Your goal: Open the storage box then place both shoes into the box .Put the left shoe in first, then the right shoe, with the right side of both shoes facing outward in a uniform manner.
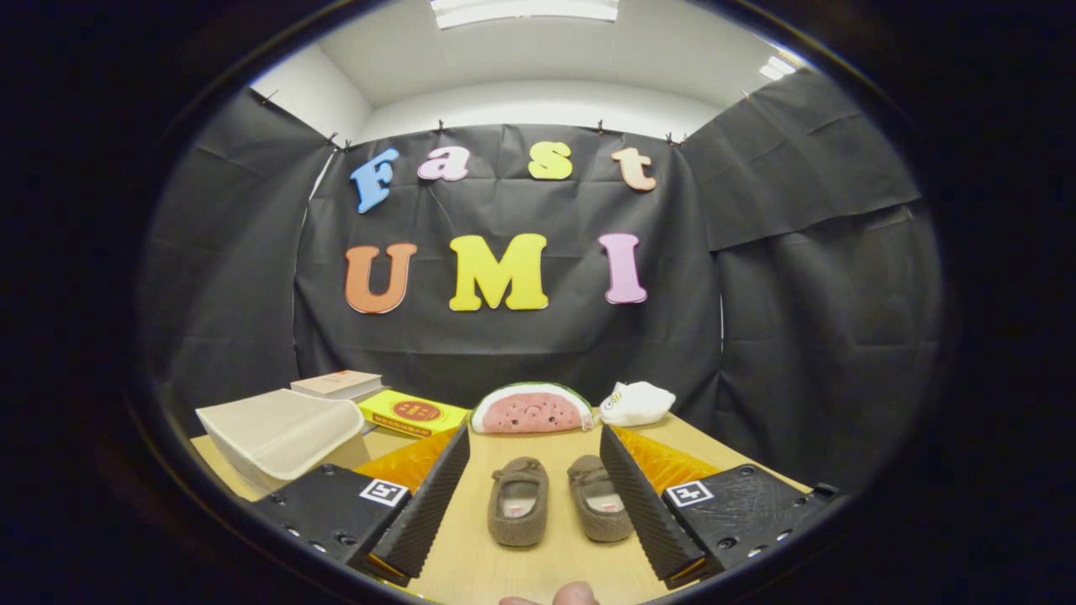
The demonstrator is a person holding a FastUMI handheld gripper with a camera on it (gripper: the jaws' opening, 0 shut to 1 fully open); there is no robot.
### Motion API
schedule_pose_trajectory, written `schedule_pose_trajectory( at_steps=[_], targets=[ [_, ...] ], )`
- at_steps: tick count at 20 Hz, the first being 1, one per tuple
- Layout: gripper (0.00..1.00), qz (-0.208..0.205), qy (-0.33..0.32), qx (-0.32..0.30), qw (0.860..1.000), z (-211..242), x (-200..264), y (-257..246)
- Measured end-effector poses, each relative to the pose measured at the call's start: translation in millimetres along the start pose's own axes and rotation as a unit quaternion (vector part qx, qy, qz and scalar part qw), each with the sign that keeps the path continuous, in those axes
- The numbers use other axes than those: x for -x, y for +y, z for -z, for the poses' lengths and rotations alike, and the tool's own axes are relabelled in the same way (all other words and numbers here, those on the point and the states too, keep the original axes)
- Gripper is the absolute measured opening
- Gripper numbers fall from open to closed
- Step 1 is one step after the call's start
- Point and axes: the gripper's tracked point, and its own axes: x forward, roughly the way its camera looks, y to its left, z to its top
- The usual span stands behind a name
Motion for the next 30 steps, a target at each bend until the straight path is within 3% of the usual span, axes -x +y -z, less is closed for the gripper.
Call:
schedule_pose_trajectory(
  at_steps=[10,17,21,24,30],
  targets=[
    [0.95,-0.035,0.009,-0.008,0.999,2.8,-9.6,20.0],
    [0.95,-0.142,0.028,-0.033,0.989,12.7,-27.0,108.3],
    [0.96,-0.217,0.046,-0.068,0.973,20.3,-36.6,169.8],
    [0.96,-0.290,0.098,-0.103,0.946,44.2,-44.6,221.2],
    [0.96,-0.339,0.179,-0.164,0.909,79.3,-51.9,270.1]
  ],
)
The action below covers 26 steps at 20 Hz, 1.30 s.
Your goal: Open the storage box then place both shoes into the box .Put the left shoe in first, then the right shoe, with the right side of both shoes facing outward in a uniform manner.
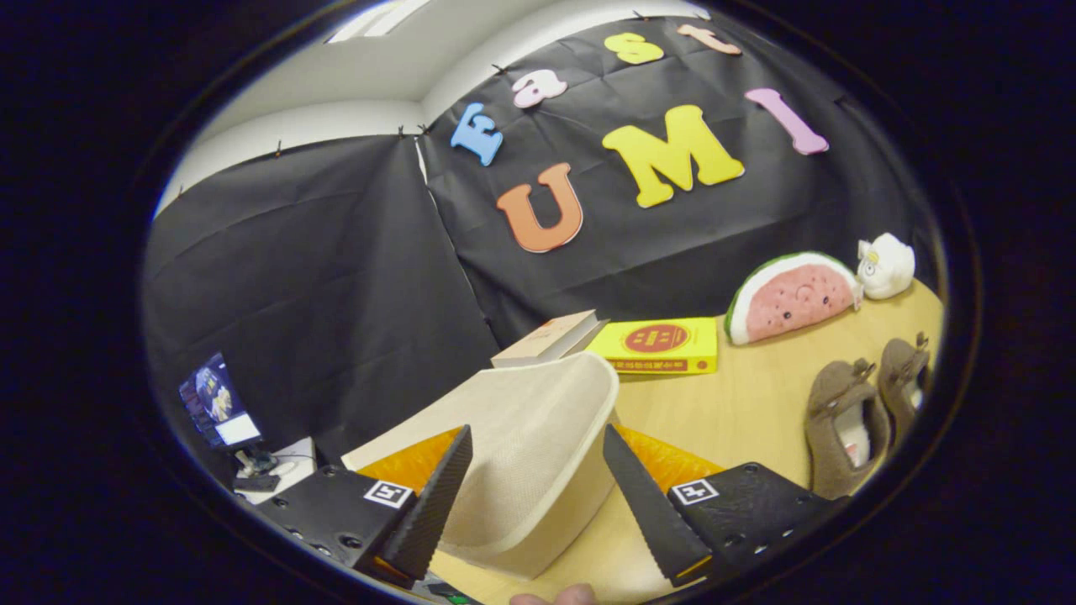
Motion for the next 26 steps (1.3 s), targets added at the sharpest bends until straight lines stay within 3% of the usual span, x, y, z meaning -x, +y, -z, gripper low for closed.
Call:
schedule_pose_trajectory(
  at_steps=[4,9,14,16,17,20,24,25,26],
  targets=[
    [0.95,-0.025,0.029,-0.105,0.994,12.2,-16.6,-0.8],
    [0.95,-0.077,0.086,-0.210,0.971,33.0,-24.4,11.7],
    [0.93,-0.092,0.067,-0.209,0.971,17.4,-19.9,13.3],
    [0.79,-0.095,0.051,-0.200,0.974,4.9,-15.1,14.5],
    [0.79,-0.093,0.044,-0.191,0.976,0.8,-9.8,14.9],
    [0.34,-0.079,0.029,-0.167,0.982,-14.4,-5.9,16.7],
    [0.34,-0.082,0.045,-0.086,0.992,-27.8,-0.3,42.1],
    [0.24,-0.062,0.034,-0.080,0.994,-31.8,8.5,43.4],
    [0.14,-0.072,0.043,-0.079,0.993,-38.8,-8.0,48.4]
  ],
)
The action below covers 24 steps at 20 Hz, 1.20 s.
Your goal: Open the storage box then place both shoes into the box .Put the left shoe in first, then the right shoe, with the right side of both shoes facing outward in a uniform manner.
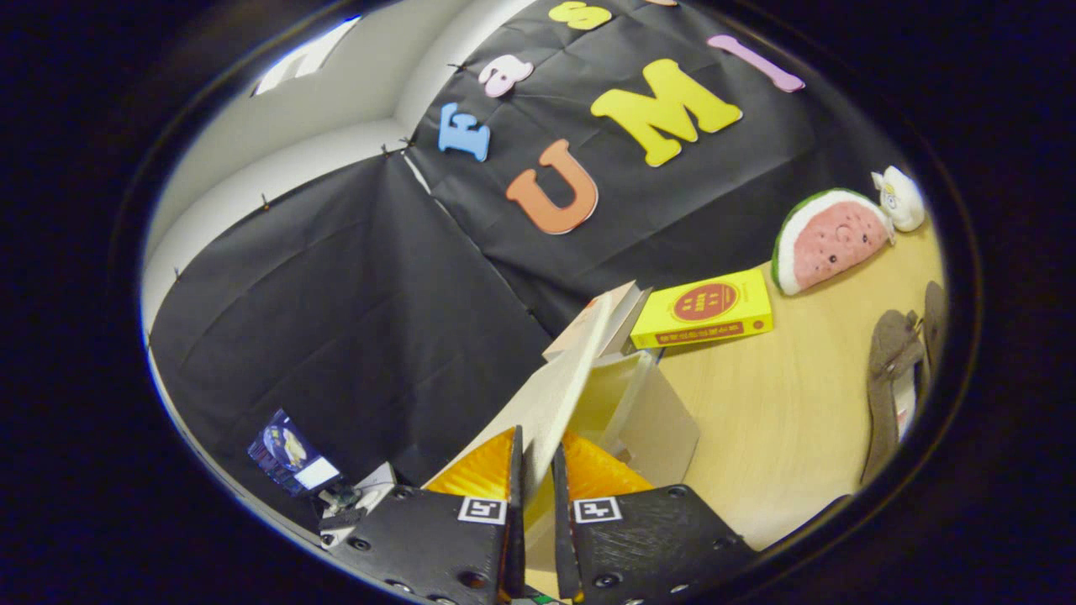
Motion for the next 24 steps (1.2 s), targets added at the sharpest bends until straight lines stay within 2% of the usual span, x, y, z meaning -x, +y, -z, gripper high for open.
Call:
schedule_pose_trajectory(
  at_steps=[3,4,12,15,18,20,21,22,23,24],
  targets=[
    [0.14,0.007,-0.004,0.003,1.000,-8.6,4.5,8.2],
    [0.00,0.003,-0.002,-0.005,1.000,-13.4,3.7,14.6],
    [0.00,-0.008,0.015,0.030,0.999,-44.0,-18.1,74.2],
    [0.00,-0.019,0.022,0.067,0.997,-51.7,-35.3,117.3],
    [0.00,-0.012,0.041,0.123,0.992,-54.0,-61.4,158.8],
    [0.04,-0.006,0.054,0.154,0.987,-50.5,-77.4,184.1],
    [0.10,-0.001,0.061,0.170,0.984,-47.0,-87.0,192.7],
    [0.11,0.004,0.067,0.183,0.981,-44.1,-95.6,202.6],
    [0.18,0.003,0.074,0.200,0.977,-39.0,-105.5,209.6],
    [0.30,0.004,0.076,0.214,0.974,-35.3,-112.4,216.5]
  ],
)
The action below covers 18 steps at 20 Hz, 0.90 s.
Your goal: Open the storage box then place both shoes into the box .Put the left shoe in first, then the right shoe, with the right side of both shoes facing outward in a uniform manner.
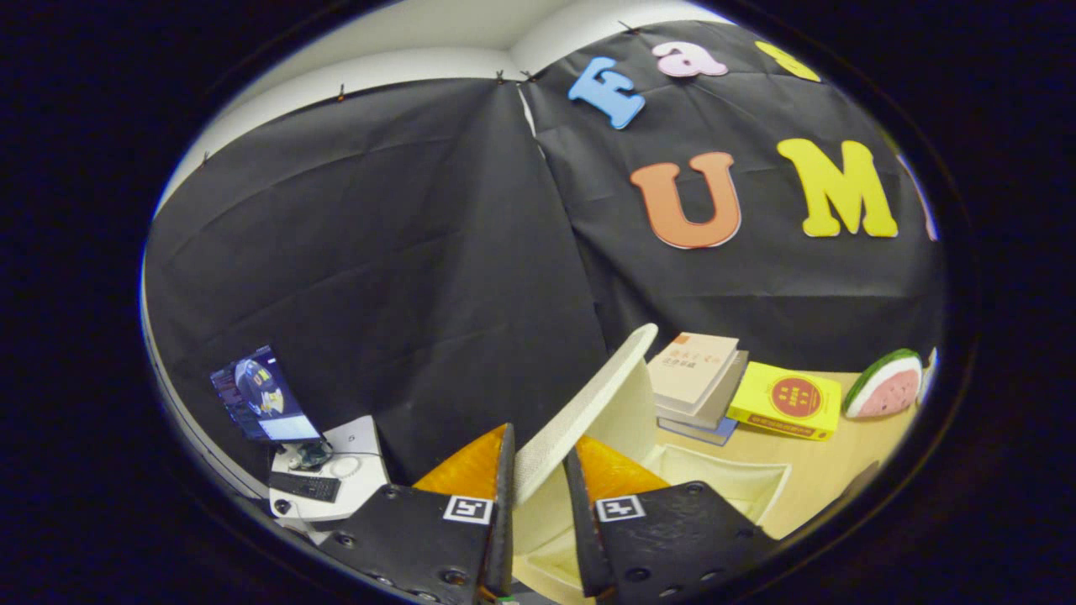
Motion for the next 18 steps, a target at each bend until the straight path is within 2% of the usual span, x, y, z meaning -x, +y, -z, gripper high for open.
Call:
schedule_pose_trajectory(
  at_steps=[1,4,7,9,12,16,18],
  targets=[
    [0.36,-0.007,0.004,0.014,1.000,3.0,-7.8,12.6],
    [0.97,-0.008,-0.007,0.048,0.999,9.7,-16.2,27.6],
    [0.96,-0.019,-0.019,0.050,0.998,15.4,-21.4,40.0],
    [0.96,-0.054,-0.012,0.028,0.998,19.5,-23.9,61.2],
    [0.96,-0.068,-0.008,0.023,0.997,14.4,-18.8,75.5],
    [0.96,-0.049,-0.038,0.045,0.997,7.1,-9.6,73.0],
    [0.96,-0.004,-0.060,0.061,0.996,2.4,-1.3,49.3]
  ],
)
